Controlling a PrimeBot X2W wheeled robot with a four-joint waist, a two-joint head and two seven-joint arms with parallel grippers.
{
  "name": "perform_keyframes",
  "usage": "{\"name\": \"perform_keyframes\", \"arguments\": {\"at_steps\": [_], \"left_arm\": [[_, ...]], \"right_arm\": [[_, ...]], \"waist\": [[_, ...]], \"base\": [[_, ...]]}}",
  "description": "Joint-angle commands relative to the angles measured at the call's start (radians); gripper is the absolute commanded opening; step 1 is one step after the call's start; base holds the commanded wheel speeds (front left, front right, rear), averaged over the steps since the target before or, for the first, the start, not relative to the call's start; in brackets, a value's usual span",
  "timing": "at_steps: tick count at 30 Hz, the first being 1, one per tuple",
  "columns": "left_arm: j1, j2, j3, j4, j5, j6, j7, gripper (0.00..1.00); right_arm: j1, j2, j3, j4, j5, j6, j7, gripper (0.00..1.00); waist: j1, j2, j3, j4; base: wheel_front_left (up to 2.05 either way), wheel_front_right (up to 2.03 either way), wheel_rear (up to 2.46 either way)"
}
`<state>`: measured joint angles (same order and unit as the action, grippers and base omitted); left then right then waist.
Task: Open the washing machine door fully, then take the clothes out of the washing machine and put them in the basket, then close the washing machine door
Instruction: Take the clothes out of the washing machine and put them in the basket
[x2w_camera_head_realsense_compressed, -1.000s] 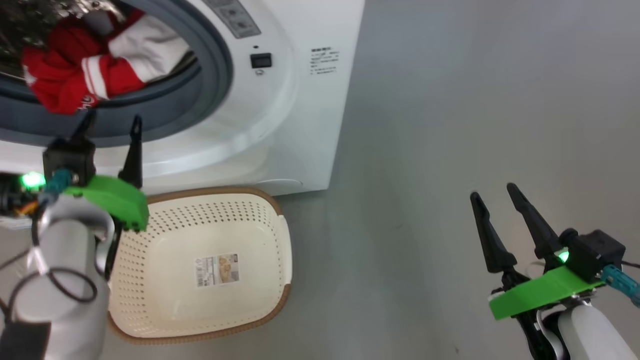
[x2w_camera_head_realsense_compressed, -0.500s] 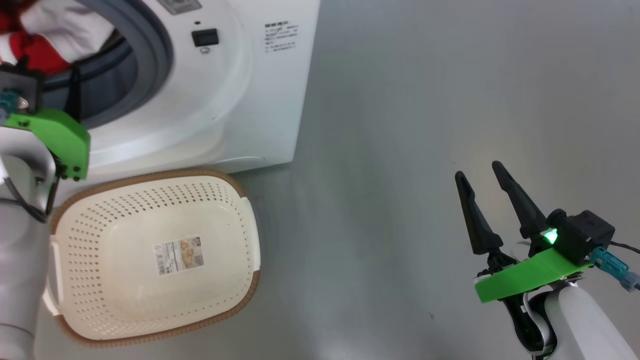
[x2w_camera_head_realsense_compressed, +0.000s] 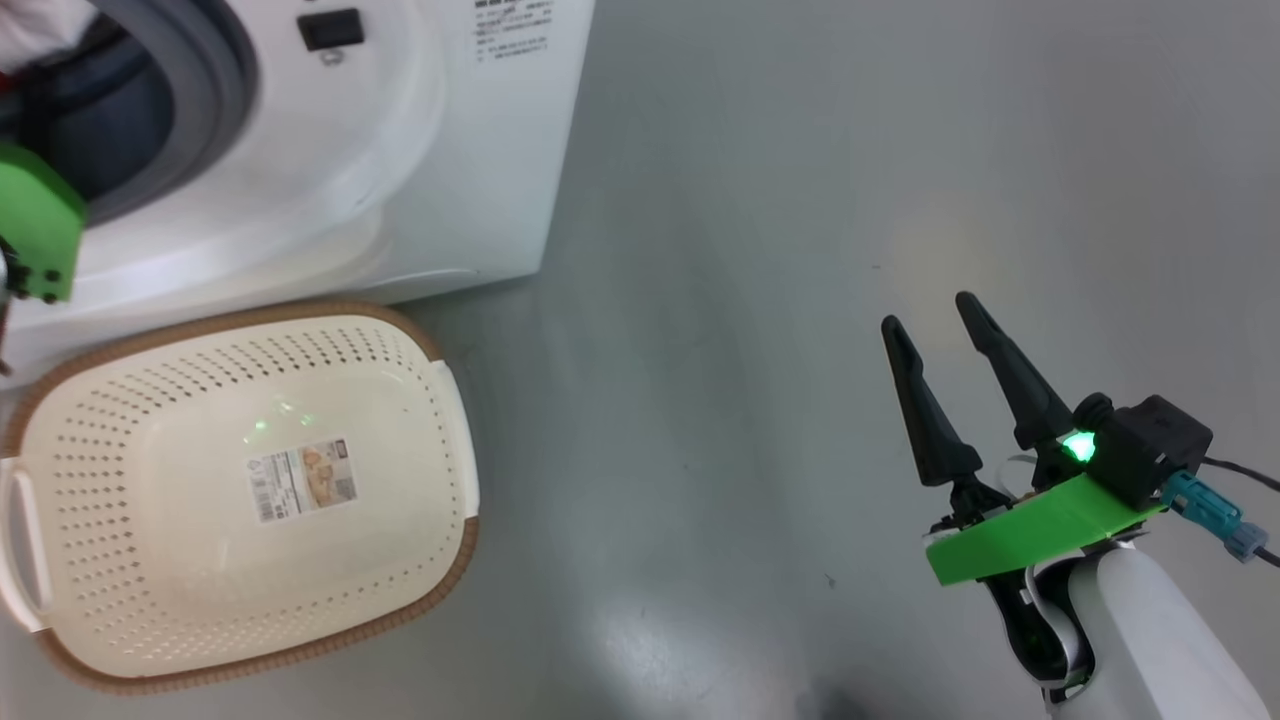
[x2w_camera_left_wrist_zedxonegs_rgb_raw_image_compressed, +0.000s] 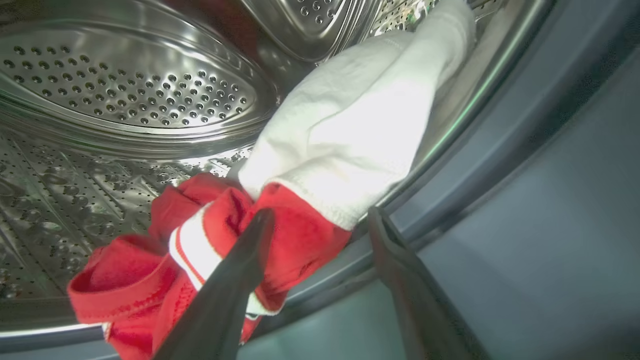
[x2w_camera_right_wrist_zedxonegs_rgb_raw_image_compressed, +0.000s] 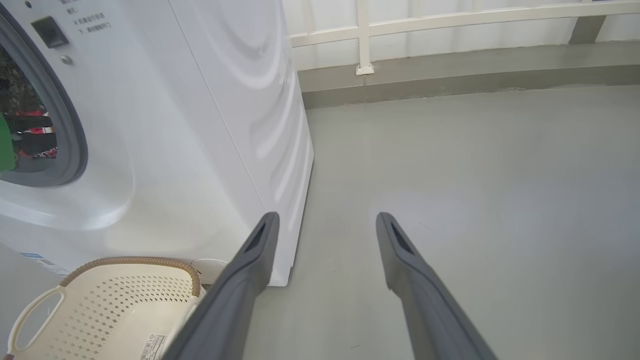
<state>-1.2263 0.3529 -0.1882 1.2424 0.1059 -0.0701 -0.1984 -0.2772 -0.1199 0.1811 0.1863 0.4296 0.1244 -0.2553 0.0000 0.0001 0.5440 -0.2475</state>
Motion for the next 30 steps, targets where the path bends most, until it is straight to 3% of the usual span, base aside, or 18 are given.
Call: {"name": "perform_keyframes", "arguments": {"at_steps": [1, 10, 12, 13, 14, 24, 30], "left_arm": [[-0.028, 0.060, 0.002, -0.009, 0.009, 0.007, -0.007, 1.00], [-0.065, 0.076, -0.025, 0.021, 0.015, 0.025, -0.004, 1.00], [-0.068, 0.079, -0.024, 0.025, 0.010, 0.030, -0.003, 0.44], [-0.069, 0.079, -0.023, 0.027, 0.006, 0.034, -0.004, 0.07], [-0.069, 0.079, -0.023, 0.029, 0.003, 0.036, -0.005, 0.00], [-0.038, 0.046, 0.043, 0.015, -0.097, 0.052, -0.055, 0.00], [0.068, -0.007, 0.128, -0.158, -0.205, 0.041, -0.063, 0.00]], "right_arm": [[-0.014, -0.001, 0.023, -0.026, 0.007, 0.006, -0.006, 1.00], [-0.020, 0.008, 0.034, -0.025, 0.009, 0.006, -0.006, 1.00], [-0.022, 0.010, 0.035, -0.025, 0.009, 0.006, -0.006, 1.00], [-0.023, 0.011, 0.036, -0.025, 0.009, 0.006, -0.006, 1.00], [-0.024, 0.011, 0.036, -0.025, 0.009, 0.006, -0.006, 1.00], [-0.012, 0.005, 0.023, -0.018, 0.005, 0.006, -0.006, 1.00], [0.006, -0.014, 0.019, -0.013, 0.001, 0.006, -0.006, 1.00]], "waist": [[0.0000, -0.0001, 0.021, -0.014], [0.0000, -0.0001, 0.037, -0.028], [0.0000, -0.0001, 0.038, -0.030], [0.0000, -0.0001, 0.038, -0.031], [0.0000, -0.0001, 0.037, -0.032], [0.0000, -0.0001, -0.001, -0.009], [0.0000, -0.0001, -0.053, 0.023]], "base": [[0.00, 0.00, 0.00], [0.00, 0.00, 0.00], [0.00, 0.00, 0.00], [0.00, 0.00, 0.00], [0.00, 0.00, 0.00], [0.00, 0.00, 0.00], [0.00, 0.00, 0.00]]}}
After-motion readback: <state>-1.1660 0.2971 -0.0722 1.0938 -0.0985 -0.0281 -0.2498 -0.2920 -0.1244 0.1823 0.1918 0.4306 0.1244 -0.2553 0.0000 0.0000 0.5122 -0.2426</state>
